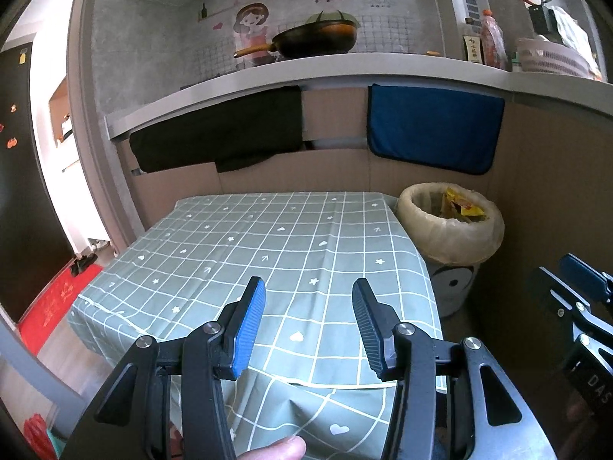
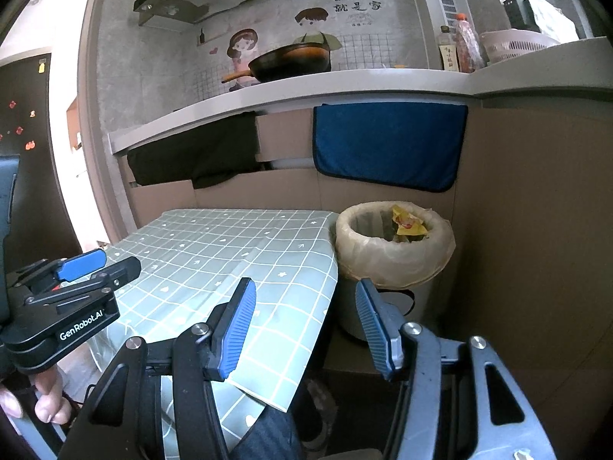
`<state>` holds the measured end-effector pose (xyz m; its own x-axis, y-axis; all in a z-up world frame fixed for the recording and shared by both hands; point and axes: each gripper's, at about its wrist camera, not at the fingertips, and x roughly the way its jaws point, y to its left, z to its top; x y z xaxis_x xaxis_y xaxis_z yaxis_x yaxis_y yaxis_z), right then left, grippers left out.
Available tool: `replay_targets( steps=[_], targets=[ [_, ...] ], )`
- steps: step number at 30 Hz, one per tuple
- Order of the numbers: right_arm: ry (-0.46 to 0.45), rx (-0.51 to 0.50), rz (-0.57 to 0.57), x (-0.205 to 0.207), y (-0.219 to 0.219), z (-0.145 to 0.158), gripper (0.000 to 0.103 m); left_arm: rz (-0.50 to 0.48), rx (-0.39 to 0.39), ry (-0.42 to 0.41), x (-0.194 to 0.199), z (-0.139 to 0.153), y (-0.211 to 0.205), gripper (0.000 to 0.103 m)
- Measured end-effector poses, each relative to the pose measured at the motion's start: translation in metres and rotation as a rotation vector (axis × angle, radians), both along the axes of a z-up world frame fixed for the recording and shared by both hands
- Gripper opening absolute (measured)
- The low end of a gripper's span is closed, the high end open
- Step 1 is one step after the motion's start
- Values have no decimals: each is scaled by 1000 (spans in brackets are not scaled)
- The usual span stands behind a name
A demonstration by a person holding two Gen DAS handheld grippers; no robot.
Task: Collect trash
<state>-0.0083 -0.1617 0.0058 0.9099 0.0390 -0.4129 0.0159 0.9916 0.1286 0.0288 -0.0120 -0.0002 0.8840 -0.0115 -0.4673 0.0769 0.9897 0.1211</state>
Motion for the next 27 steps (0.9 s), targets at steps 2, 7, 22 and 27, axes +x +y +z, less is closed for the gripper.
replay_targets(
  steps=[2,7,22,27],
  targets=[
    [-1,0,-3,-1,1,0,52,2,0,0,0,0,-2,48],
    [-3,0,-2,0,-1,0,52,0,0,0,-2,0,-5,48],
    [-10,2,-23,-6,-2,2,52,-30,-1,6,-2,-1,1,48],
    [-11,2,-25,-5,-3,2,52,-29,-1,6,-2,-1,1,48]
  ],
)
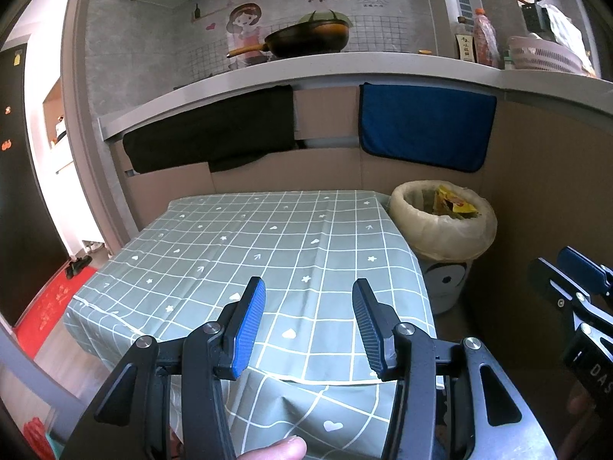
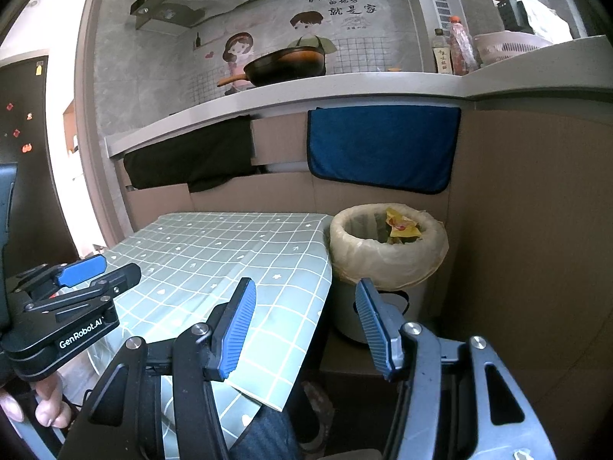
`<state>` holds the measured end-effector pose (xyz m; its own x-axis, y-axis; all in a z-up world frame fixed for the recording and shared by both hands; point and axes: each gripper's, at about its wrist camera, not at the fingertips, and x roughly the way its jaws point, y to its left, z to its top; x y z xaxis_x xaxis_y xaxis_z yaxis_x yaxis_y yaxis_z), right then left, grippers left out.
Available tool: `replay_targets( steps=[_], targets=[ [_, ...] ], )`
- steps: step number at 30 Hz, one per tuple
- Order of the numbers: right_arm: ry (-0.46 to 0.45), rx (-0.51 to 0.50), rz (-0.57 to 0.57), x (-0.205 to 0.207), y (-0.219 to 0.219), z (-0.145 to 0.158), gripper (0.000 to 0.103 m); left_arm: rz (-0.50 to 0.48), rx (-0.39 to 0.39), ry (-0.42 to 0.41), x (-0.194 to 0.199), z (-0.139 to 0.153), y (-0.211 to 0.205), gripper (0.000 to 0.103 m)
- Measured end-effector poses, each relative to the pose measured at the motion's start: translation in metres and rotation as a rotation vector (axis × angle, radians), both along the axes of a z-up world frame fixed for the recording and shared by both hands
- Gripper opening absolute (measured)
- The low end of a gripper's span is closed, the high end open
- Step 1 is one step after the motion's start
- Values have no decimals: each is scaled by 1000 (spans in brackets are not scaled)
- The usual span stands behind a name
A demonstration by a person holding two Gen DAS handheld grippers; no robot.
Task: Collect trash
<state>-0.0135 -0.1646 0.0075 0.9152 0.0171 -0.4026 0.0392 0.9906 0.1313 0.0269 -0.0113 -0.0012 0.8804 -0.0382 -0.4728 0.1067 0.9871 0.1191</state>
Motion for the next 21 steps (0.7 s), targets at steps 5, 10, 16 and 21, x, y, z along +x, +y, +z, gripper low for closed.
replay_targets(
  steps=[5,10,16,21],
  targets=[
    [2,-2,2,0,-1,0,52,-3,0,1,1,0,2,48],
    [-1,-5,0,1,-2,-1,52,-4,2,2,1,-1,1,48],
    [1,-5,3,1,-5,-1,52,-3,1,2,0,-1,-2,48],
    [-1,-6,1,1,-4,-1,52,-21,5,-1,-2,-1,-2,48]
  ],
)
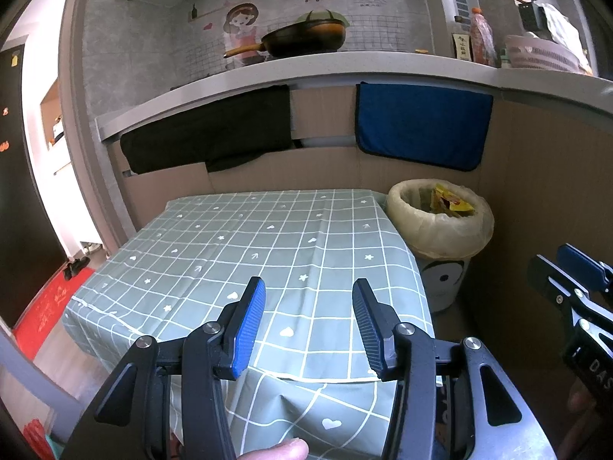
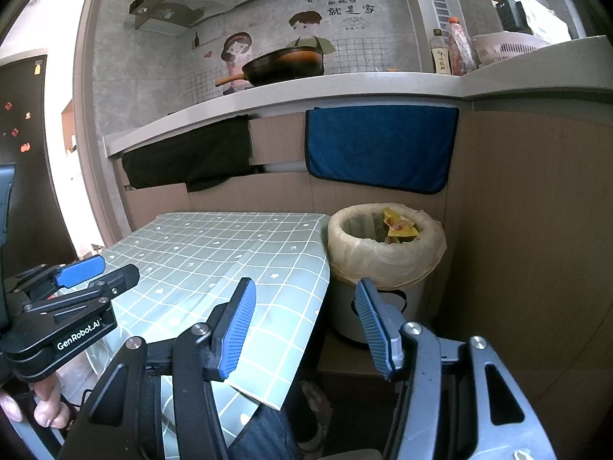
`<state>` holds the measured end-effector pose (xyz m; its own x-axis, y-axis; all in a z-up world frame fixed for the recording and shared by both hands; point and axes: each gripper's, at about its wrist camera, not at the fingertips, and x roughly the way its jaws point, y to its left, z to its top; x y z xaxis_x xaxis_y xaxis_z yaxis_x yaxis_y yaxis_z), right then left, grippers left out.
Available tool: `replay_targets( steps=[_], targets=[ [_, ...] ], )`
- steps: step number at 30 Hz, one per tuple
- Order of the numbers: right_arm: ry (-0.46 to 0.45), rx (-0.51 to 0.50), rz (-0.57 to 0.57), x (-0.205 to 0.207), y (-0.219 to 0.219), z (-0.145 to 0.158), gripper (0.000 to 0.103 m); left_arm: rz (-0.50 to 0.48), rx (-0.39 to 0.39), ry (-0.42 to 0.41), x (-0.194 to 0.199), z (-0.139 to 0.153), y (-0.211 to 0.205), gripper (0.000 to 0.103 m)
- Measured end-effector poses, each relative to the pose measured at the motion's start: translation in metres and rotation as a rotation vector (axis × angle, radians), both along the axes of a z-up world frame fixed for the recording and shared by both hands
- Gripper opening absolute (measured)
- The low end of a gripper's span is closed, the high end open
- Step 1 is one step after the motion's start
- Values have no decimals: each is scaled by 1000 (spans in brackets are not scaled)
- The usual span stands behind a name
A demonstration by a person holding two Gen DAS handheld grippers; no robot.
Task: Collect trash
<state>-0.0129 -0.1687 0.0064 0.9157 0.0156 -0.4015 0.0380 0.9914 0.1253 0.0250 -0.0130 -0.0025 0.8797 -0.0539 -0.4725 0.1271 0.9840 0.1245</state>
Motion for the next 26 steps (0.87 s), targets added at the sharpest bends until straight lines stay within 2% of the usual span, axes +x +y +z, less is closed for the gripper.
replay_targets(
  steps=[7,26],
  targets=[
    [1,0,1,0,-1,0,52,-34,6,11,1,-2,0,48],
    [4,-3,-19,-3,-4,-3,52,-22,-11,19,3,-3,6,48]
  ],
)
